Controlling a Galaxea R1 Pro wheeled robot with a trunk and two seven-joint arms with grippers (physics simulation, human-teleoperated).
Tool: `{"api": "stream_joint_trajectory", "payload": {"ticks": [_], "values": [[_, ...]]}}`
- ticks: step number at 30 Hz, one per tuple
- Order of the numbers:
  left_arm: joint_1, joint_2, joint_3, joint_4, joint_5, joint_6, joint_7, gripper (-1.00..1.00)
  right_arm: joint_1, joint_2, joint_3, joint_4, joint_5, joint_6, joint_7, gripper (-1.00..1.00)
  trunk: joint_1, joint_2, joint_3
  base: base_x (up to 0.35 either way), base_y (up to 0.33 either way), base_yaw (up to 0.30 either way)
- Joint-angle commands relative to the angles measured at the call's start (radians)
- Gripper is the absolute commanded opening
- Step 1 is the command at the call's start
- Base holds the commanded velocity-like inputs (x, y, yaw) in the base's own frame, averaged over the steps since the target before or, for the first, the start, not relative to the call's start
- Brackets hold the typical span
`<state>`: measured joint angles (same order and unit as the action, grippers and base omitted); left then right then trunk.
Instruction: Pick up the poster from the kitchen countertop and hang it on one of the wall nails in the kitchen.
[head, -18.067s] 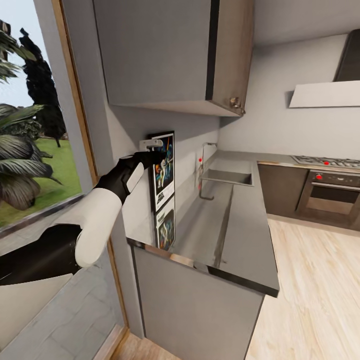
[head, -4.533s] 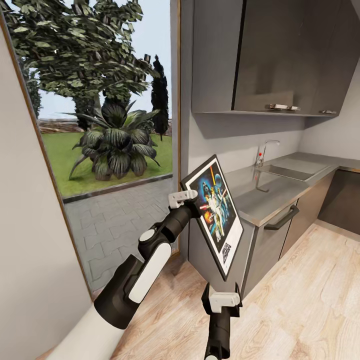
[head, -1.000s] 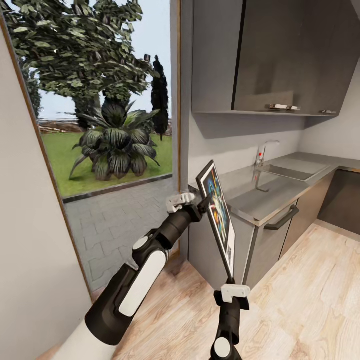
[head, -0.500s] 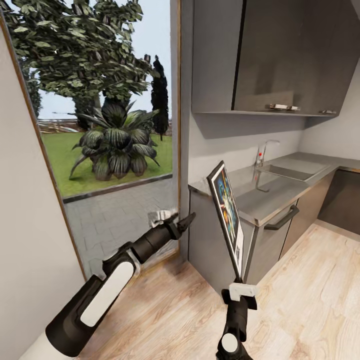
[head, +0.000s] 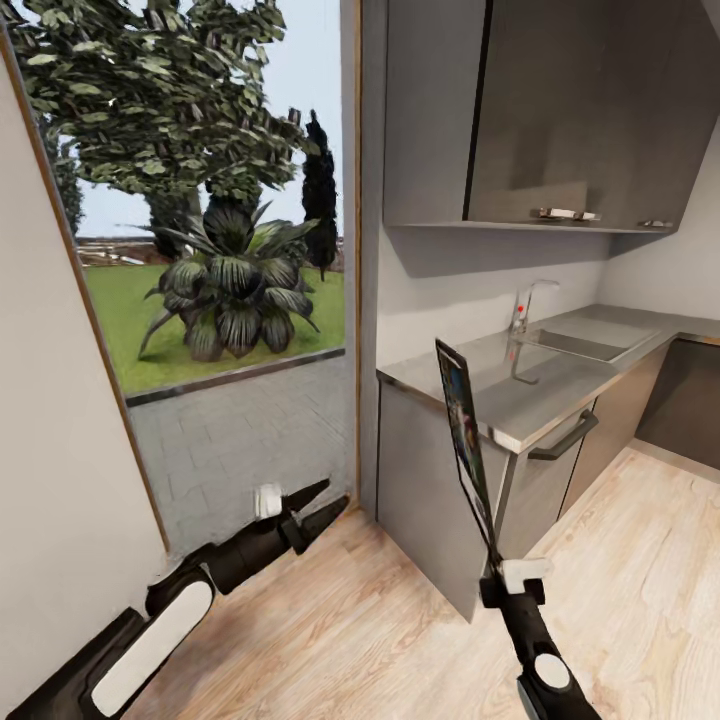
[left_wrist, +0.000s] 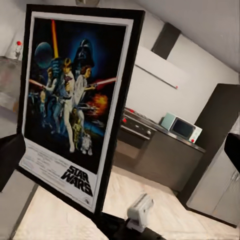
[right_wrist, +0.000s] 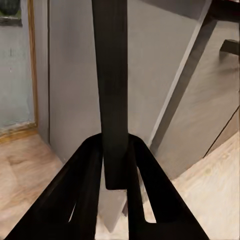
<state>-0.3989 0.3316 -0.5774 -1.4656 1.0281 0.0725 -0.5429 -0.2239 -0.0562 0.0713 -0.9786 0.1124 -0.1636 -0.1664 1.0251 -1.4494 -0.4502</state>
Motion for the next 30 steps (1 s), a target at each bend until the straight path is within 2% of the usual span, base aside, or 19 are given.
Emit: {"api": "stream_joint_trajectory", "payload": {"ticks": [1,2,3,6,7,8,9,12,15,19,20,23,30], "values": [[0.008,0.005,-0.011,0.021,0.011,-0.005,-0.014,1.0,0.0,-0.002,-0.02,0.0,0.007,-0.002,0.038,-1.0,0.0,-0.001,-0.001,0.0,0.0,0.0],[0.029,0.014,-0.036,0.087,0.011,-0.059,-0.067,1.0,0.001,-0.005,-0.081,-0.002,0.003,-0.006,0.158,-1.0,0.0,-0.001,-0.001,0.0,0.0,0.0],[0.038,0.018,-0.05,0.14,0.011,-0.106,-0.107,1.0,0.002,-0.006,-0.112,-0.002,0.002,-0.01,0.233,-1.0,0.0,-0.001,-0.001,0.0,0.0,0.0],[0.046,0.021,-0.063,0.222,0.011,-0.173,-0.159,1.0,0.008,-0.007,-0.15,-0.003,0.002,-0.036,0.341,-1.0,0.0,-0.001,-0.001,0.0,0.0,0.0],[0.049,0.022,-0.069,0.271,0.011,-0.202,-0.181,1.0,0.012,-0.007,-0.174,-0.003,0.001,-0.06,0.408,-1.0,0.0,-0.001,-0.001,0.0,0.0,0.0],[0.05,0.023,-0.071,0.292,0.011,-0.213,-0.188,1.0,0.013,-0.008,-0.185,-0.003,0.001,-0.069,0.438,-1.0,0.0,-0.001,-0.001,0.0,0.0,0.0],[0.052,0.023,-0.075,0.345,0.011,-0.234,-0.204,1.0,0.016,-0.008,-0.218,-0.003,0.001,-0.087,0.517,-1.0,0.0,-0.001,-0.001,0.0,0.0,0.0],[0.053,0.024,-0.077,0.399,0.014,-0.251,-0.222,1.0,0.017,-0.008,-0.256,-0.003,0.001,-0.097,0.605,-1.0,0.0,-0.001,-0.001,0.0,0.0,0.0],[0.057,0.025,-0.078,0.445,0.017,-0.266,-0.254,1.0,0.018,-0.008,-0.279,-0.005,0.001,-0.101,0.664,-1.0,0.0,-0.001,-0.001,0.0,0.0,0.0],[0.064,0.024,-0.079,0.5,0.019,-0.278,-0.289,1.0,0.018,-0.007,-0.289,-0.047,0.003,-0.094,0.693,-1.0,0.0,-0.001,-0.001,0.0,0.0,0.0],[0.065,0.024,-0.079,0.507,0.019,-0.279,-0.292,1.0,0.018,-0.007,-0.29,-0.058,0.002,-0.085,0.696,-1.0,0.0,-0.001,-0.001,0.0,0.0,0.0],[0.067,0.025,-0.077,0.529,0.019,-0.283,-0.305,1.0,0.018,-0.005,-0.29,-0.119,-0.001,0.016,0.727,-1.0,0.0,-0.001,-0.001,0.0,0.0,0.0],[0.068,0.026,-0.074,0.534,0.02,-0.281,-0.308,1.0,0.018,-0.007,-0.296,-0.149,-0.001,0.052,0.76,-1.0,0.0,-0.001,-0.001,0.0,0.0,0.0]]}}
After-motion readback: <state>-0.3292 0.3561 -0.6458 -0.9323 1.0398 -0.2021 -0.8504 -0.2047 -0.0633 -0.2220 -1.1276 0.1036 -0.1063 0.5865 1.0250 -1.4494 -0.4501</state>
